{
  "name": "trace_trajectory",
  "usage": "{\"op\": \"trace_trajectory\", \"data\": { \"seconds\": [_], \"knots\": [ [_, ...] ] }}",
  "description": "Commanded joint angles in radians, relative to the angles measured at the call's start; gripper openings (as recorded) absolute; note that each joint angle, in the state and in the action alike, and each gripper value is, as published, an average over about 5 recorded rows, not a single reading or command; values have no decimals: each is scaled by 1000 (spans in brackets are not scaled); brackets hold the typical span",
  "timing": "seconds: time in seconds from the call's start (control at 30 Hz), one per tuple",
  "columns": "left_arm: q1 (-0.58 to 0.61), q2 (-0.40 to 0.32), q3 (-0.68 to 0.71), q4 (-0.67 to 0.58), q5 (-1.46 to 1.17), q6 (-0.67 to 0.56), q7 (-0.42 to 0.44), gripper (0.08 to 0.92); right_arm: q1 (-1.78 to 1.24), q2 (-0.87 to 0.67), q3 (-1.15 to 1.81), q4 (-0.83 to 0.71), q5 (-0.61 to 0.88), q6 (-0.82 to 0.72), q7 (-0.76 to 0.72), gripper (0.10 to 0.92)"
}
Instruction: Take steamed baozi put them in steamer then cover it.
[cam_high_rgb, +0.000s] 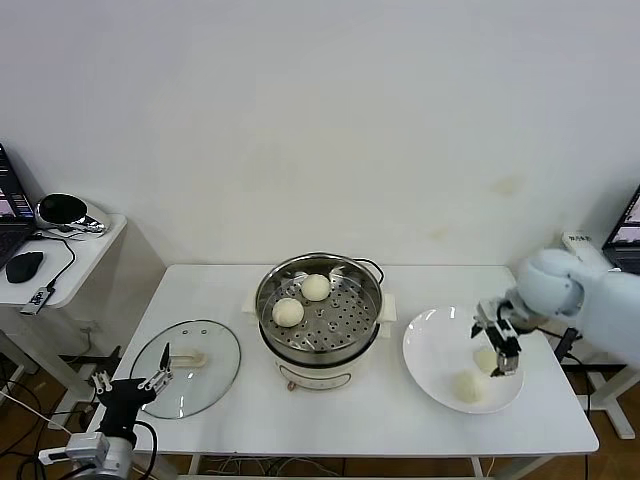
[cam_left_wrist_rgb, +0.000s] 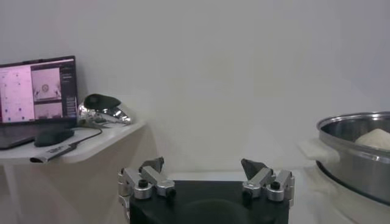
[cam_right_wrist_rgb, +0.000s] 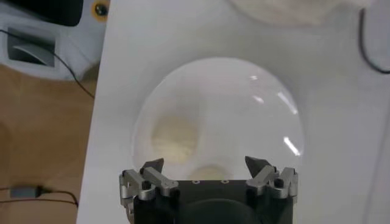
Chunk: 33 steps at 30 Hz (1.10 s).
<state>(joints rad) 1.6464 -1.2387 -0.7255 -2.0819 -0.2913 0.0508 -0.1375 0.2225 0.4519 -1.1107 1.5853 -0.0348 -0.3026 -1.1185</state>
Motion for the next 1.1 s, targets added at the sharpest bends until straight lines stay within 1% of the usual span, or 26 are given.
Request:
{"op": "trace_trajectory", "data": {
  "seconds": [0.03,0.63,0.77,1.1],
  "knots": [
    [3,-2,-6,-1,1,0,0,823,-228,-11,133,-34,-72,23,28,823],
    [6,-4,-13,5,-1,-3,0,823,-340,68,229,-97,-95,10,59,816],
    [4,-4,-13,6,-1,-3,0,823,-346,68,238,-103,-106,6,59,776],
    [3,-6,-10,3,-1,-5,0,823,-342,68,256,-100,-107,8,55,627]
  ]
}}
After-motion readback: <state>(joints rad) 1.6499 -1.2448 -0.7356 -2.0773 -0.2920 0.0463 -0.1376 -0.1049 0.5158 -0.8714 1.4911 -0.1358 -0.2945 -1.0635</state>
